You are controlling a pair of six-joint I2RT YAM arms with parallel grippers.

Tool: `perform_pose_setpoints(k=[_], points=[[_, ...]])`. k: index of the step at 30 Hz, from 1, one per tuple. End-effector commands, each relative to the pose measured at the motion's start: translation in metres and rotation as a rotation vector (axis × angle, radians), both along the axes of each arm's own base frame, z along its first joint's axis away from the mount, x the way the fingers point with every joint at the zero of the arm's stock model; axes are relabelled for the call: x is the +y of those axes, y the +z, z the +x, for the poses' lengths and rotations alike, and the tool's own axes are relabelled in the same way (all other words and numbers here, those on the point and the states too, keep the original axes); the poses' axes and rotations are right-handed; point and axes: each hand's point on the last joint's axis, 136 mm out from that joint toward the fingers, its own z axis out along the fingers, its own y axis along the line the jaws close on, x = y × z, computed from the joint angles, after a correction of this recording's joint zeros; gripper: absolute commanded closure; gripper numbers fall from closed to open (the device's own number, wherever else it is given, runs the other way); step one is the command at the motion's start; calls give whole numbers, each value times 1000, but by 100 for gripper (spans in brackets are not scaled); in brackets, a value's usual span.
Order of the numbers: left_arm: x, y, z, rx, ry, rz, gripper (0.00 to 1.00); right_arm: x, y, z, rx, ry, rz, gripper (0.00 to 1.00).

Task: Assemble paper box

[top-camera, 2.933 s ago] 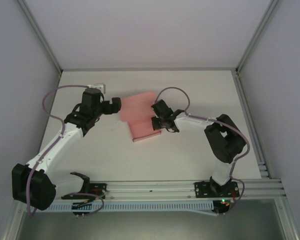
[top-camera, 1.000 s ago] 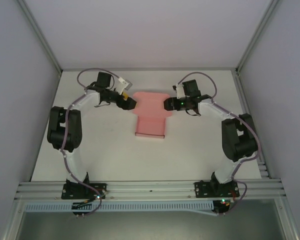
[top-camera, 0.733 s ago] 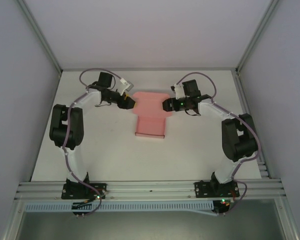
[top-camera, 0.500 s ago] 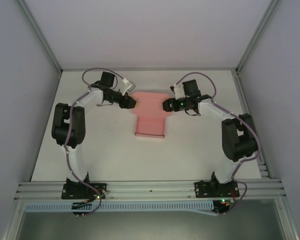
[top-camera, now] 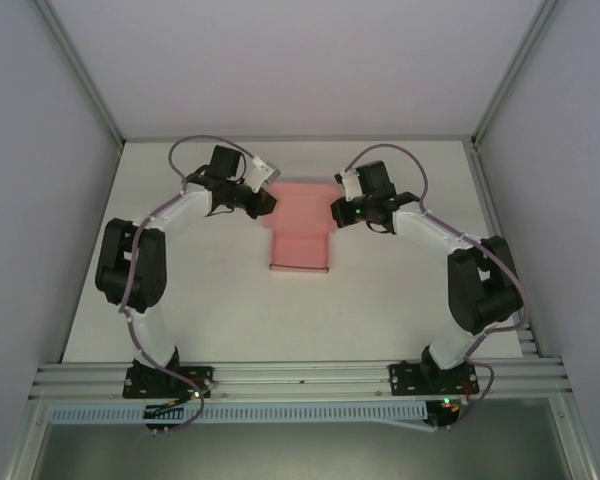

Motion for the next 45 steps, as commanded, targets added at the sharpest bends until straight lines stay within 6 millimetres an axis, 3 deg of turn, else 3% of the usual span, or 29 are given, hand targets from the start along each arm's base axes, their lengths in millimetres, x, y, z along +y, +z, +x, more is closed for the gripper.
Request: perform_pose_setpoints(k=[1, 5, 10, 16, 22, 33, 37, 45], points=[[17, 18, 17, -116, 237, 110, 100, -5, 21, 5, -138, -86, -102, 98], [21, 26, 21, -178, 402, 143, 100, 4, 34, 9, -217, -170, -84, 100], [8, 30, 20, -236, 519, 110, 100, 10, 47, 13, -294, -312, -46, 100], [1, 30, 31, -242, 612, 19, 100, 31, 48, 12, -323, -324, 10, 100], [-4, 30, 35, -274, 656, -100, 100, 28, 47, 19, -385, -385, 53, 100], [-17, 11, 39, -297, 639, -154, 96, 37, 12, 30, -401, -388, 43, 100], [-19, 8, 24, -351, 617, -167, 96, 33, -3, 20, -408, -376, 43, 100], [-16, -18, -15, -356, 620, -189, 96, 41, -36, -14, -400, -326, 57, 100]])
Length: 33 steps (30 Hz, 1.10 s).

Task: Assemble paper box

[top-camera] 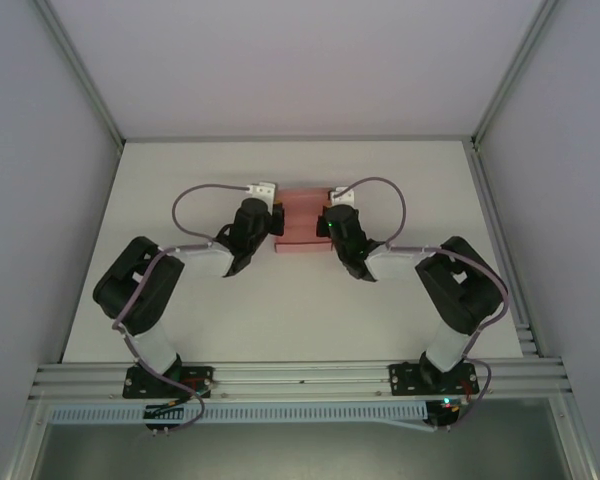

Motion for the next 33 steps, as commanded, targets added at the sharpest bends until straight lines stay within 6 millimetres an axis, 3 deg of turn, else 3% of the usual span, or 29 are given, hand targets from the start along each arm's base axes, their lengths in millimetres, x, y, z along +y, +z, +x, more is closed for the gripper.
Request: perform_pose_setpoints(k=[1, 10, 15, 23, 29, 33], points=[[-12, -9, -21, 12, -36, -46, 96, 27, -24, -30, 46, 106, 5, 100], [-9, -15, -63, -85, -38, -72, 92, 22, -45, -66, 12, 109, -41, 97], [-13, -17, -73, -100, -56, -111, 90, 25, -55, -79, -8, 129, -70, 94], [-8, -22, -82, -77, -43, -191, 89, 14, -54, -82, -19, 58, -73, 93], [-34, 3, -78, -45, -98, -278, 95, 28, -47, -76, 1, 75, -85, 96], [-37, 13, -79, -61, -95, -276, 94, 29, -44, -75, 5, 68, -69, 96]])
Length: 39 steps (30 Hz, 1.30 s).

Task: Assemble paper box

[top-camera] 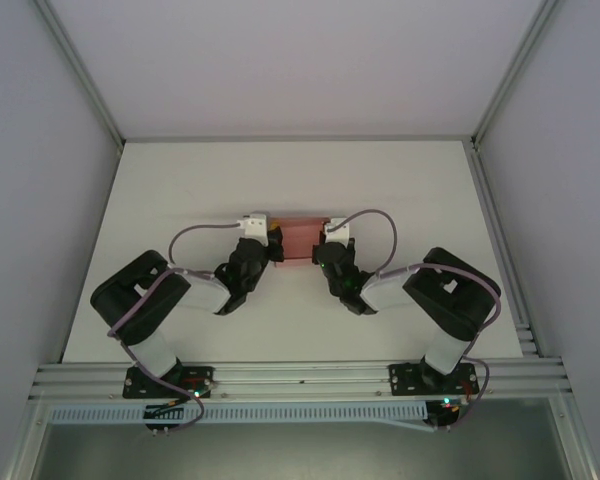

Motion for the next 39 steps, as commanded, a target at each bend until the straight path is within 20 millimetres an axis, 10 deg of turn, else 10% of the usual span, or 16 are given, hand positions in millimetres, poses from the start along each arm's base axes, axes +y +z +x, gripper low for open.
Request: perform_pose_setpoints(k=[1, 9, 22, 30, 39], points=[[-40, 16, -16, 21, -145, -80, 94, 23, -26, -18, 109, 116, -26, 96], [-10, -11, -29, -6, -95, -26, 92, 5, -27, -29, 143, 98, -31, 83], [-7, -5, -30, -74, -27, 68, 89, -9, -15, -77, 335, 236, -30, 0], [-10, -4, -31, -91, -22, 101, 87, -57, 8, -93, 317, 107, 42, 0], [-18, 0, -31, -116, -29, 140, 86, -58, 123, -92, 117, 190, 252, 0]])
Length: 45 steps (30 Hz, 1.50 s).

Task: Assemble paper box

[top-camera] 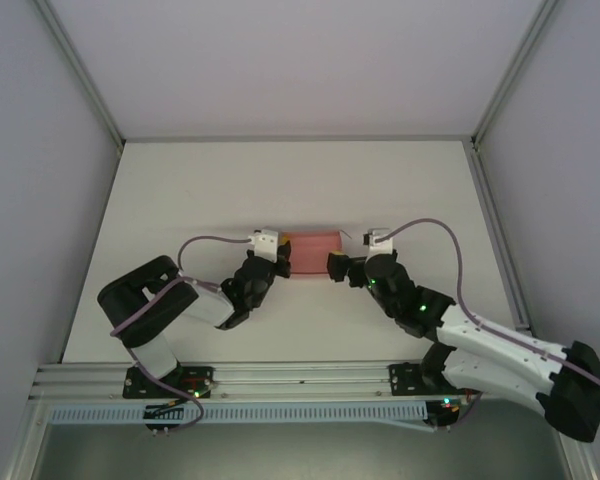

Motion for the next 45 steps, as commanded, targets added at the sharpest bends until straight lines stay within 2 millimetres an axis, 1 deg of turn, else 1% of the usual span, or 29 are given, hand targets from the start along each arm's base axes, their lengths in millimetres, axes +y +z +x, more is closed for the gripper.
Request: perform_pose_setpoints(k=[1, 2, 4, 7, 10, 12, 15, 18, 21, 22, 24, 26, 31, 35, 36, 38, 40, 41, 43, 45], points=[[-2, 3, 3, -30, 20, 39, 85, -4, 44, 9, -45, -16, 55, 0], [-4, 3, 2, -33, 16, 46, 85, -11, 50, 18, -25, -59, 68, 0], [-4, 3, 2, -35, 16, 52, 85, -20, 54, 34, 45, -109, 98, 0], [-5, 5, 1, -45, 13, 62, 83, -20, 43, 60, 169, -120, 104, 0], [-5, 6, 0, -53, 12, 73, 81, -8, 18, 80, 276, -93, 62, 0], [-5, 5, 0, -52, 10, 85, 80, 0, 0, 87, 327, -75, 33, 0], [-7, 6, -2, -50, 2, 92, 76, 11, -32, 89, 407, -39, 0, 0], [-8, 8, -6, -43, -20, 110, 68, 8, -62, 86, 479, -59, -37, 1], [-5, 9, -12, -11, -30, 129, 47, 5, -84, 79, 522, -74, -37, 1], [-4, 9, -15, 3, -42, 129, 39, 5, -91, 76, 536, -74, -31, 1], [-5, 9, -25, 42, -92, 129, 16, 4, -102, 71, 558, -75, -23, 1], [-9, 9, -36, 93, -151, 139, 1, 2, -111, 67, 577, -81, -25, 1], [-11, 14, -63, 213, -274, 143, 0, 4, -127, 61, 605, -75, -7, 3], [-5, 17, -71, 316, -267, 176, 0, 6, -137, 60, 626, -70, -7, 4], [0, 20, -67, 347, -226, 175, 0, 6, -138, 60, 630, -67, -6, 5], [2, 26, -59, 411, -195, 162, 0, 8, -141, 59, 636, -61, -4, 5], [6, 28, -44, 498, -149, 113, 0, 9, -144, 58, 639, -57, 5, 7], [8, 25, -35, 553, -136, 81, 0, 9, -145, 58, 636, -56, 11, 9], [9, 11, -17, 663, -150, 8, 0, 10, -145, 58, 626, -49, 23, 11], [5, -1, 0, 726, -200, -56, 0, 10, -145, 59, 617, -53, 31, 13]])
